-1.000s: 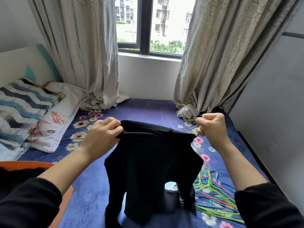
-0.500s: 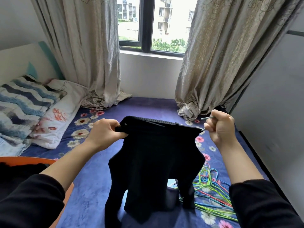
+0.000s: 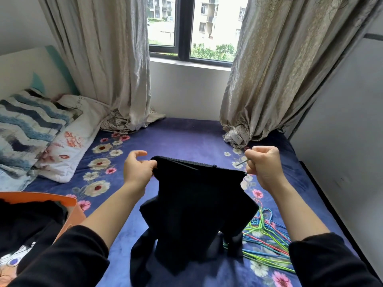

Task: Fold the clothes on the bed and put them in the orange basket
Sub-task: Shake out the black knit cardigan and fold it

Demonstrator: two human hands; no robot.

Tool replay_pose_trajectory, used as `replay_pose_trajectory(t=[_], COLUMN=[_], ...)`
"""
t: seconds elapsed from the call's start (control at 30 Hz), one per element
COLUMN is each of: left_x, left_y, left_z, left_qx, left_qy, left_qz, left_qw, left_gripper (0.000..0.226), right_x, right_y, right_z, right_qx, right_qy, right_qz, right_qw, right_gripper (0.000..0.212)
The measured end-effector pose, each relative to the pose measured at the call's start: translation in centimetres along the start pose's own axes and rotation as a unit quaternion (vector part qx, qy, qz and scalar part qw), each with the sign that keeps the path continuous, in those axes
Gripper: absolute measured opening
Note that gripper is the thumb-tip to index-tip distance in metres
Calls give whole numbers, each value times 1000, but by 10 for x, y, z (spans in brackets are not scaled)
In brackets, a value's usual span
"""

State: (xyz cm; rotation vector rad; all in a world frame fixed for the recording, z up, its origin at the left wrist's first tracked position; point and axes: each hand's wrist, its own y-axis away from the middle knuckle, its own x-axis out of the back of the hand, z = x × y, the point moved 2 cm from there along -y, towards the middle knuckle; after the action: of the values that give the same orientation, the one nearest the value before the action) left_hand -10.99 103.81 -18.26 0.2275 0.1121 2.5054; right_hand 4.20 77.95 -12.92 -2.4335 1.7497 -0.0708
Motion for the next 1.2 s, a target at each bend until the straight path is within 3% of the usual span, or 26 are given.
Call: replay_pose_trajectory(t=[0.07, 0.13, 0.23, 0.3, 0.4, 0.43, 0.53, 0.6, 0.67, 0.8, 0.9, 1.0, 1.1, 1.2], left_x=[3, 8, 15, 22, 36, 39, 31, 11, -11, -25, -19, -22, -29, -36], left_y=[-1, -5, -15, -22, -25, -21, 1, 12, 24, 27, 15, 12, 6, -1], left_z=[4, 0, -5, -1, 7, 8, 4, -2, -8, -23, -28, -27, -25, -24], left_qx=[-158, -240, -273, -230, -64, 8, 132, 159, 162, 166, 206, 250, 192, 107], left_qy=[-195, -311, -439, -462, -285, -201, -57, -12, -39, -104, -51, -15, -139, -278], left_qz=[4, -27, -81, -111, -184, -236, -361, -354, -314, -178, -114, -209, -288, -287], left_qw=[968, 919, 852, 849, 938, 951, 921, 921, 935, 964, 971, 945, 928, 911], left_gripper=[25, 21, 15, 21, 22, 21, 18, 20, 22, 36, 30, 20, 20, 22], right_x=[-3, -3, -3, -5, 5, 11, 16, 1, -13, 6, 48, 85, 115, 142], right_y=[3, 4, 2, 1, -3, -6, -16, -22, -28, -37, -42, -40, -34, -36], right_z=[1, -1, -6, -8, -7, -6, -7, -11, -14, -33, -24, 17, 63, 101], right_qx=[12, 22, 42, 44, 0, -29, -96, -89, -79, -25, 4, -22, -74, -123], right_qy=[10, 26, 84, 99, -16, -93, -319, -382, -385, -326, -206, 4, 140, 172], right_qz=[-3, -11, -36, -39, 0, 22, 70, 71, 90, 174, 215, 216, 191, 185], right_qw=[1000, 999, 995, 993, 1000, 995, 940, 917, 915, 929, 955, 976, 969, 960], right_gripper=[60, 57, 54, 56, 58, 56, 47, 41, 49, 44, 40, 42, 45, 41])
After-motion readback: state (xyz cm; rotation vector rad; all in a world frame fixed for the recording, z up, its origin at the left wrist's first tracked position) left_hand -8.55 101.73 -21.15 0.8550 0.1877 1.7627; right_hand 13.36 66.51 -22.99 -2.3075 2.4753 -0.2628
